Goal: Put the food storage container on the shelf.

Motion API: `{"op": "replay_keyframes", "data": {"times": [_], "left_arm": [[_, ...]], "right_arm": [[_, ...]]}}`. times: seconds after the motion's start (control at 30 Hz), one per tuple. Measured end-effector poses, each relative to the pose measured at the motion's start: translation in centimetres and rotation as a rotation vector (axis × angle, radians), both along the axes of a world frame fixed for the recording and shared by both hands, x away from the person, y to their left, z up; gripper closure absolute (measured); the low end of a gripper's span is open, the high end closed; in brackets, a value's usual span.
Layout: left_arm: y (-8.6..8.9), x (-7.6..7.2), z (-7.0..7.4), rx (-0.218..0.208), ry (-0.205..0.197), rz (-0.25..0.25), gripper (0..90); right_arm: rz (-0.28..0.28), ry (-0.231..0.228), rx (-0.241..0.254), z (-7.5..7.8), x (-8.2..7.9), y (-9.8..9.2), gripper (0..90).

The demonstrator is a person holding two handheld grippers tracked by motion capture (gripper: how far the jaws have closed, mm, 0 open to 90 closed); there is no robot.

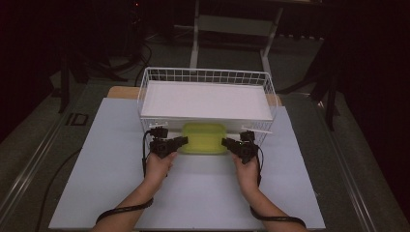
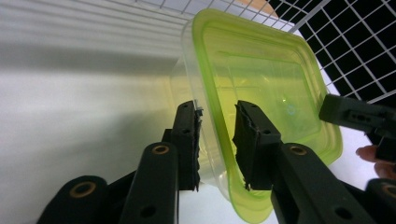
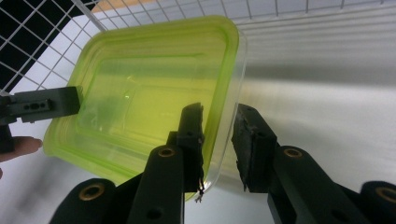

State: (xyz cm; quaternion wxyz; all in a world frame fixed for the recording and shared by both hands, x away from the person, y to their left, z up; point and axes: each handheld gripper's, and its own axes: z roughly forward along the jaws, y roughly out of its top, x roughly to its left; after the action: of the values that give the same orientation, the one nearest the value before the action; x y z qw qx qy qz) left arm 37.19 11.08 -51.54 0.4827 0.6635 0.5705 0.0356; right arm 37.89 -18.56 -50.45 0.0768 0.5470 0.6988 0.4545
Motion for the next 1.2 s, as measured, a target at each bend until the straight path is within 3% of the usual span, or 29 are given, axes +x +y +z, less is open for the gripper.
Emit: {"op": "replay_keyframes", "data": {"times": [0.07,0.17,0.37,0.5,0.57,0.67,0.73,0.83,0.97,1.07,1.2], "left_arm": [[-0.1,0.0,0.0,0.002,-0.011,0.001,61.8],[-0.3,-0.1,-0.1,-0.006,-0.034,0.006,60.4],[-0.3,-0.2,-0.2,-0.013,-0.028,0.013,49.2],[0.0,-0.8,-0.3,-0.055,-0.042,-0.002,39.9],[0.1,-1.3,-0.5,-0.042,-0.053,-0.010,36.9],[0.2,-1.8,-0.7,-0.041,-0.080,-0.029,28.6],[0.2,-3.1,-0.8,-0.014,-0.134,-0.042,25.1],[0.2,-4.0,-0.8,-0.007,-0.152,-0.059,22.1],[0.3,-5.3,-0.9,0.022,-0.180,-0.089,18.4],[0.5,-6.6,-0.8,0.051,-0.230,-0.122,14.3],[1.0,-7.9,-0.1,0.026,-0.285,-0.147,12.0]], "right_arm": [[0.001,-0.006,0.001,-0.1,0.1,0.0,69.6],[0.010,-0.033,-0.008,-0.3,0.2,0.2,65.5],[0.011,-0.096,-0.026,-0.4,-0.4,0.1,53.9],[0.022,-0.128,-0.048,0.0,-1.2,0.0,51.7],[0.031,-0.150,-0.060,0.2,-1.7,0.0,51.2],[0.047,-0.153,-0.059,0.3,-2.2,-0.1,50.3],[0.077,-0.163,-0.052,0.5,-3.0,-0.1,45.7],[0.106,-0.162,-0.031,0.6,-3.5,-0.1,40.1],[0.122,-0.166,-0.047,0.6,-4.2,0.3,40.4],[0.129,-0.168,-0.049,0.7,-4.7,0.6,41.4],[0.143,-0.159,-0.064,0.5,-5.2,1.1,41.8]]}}
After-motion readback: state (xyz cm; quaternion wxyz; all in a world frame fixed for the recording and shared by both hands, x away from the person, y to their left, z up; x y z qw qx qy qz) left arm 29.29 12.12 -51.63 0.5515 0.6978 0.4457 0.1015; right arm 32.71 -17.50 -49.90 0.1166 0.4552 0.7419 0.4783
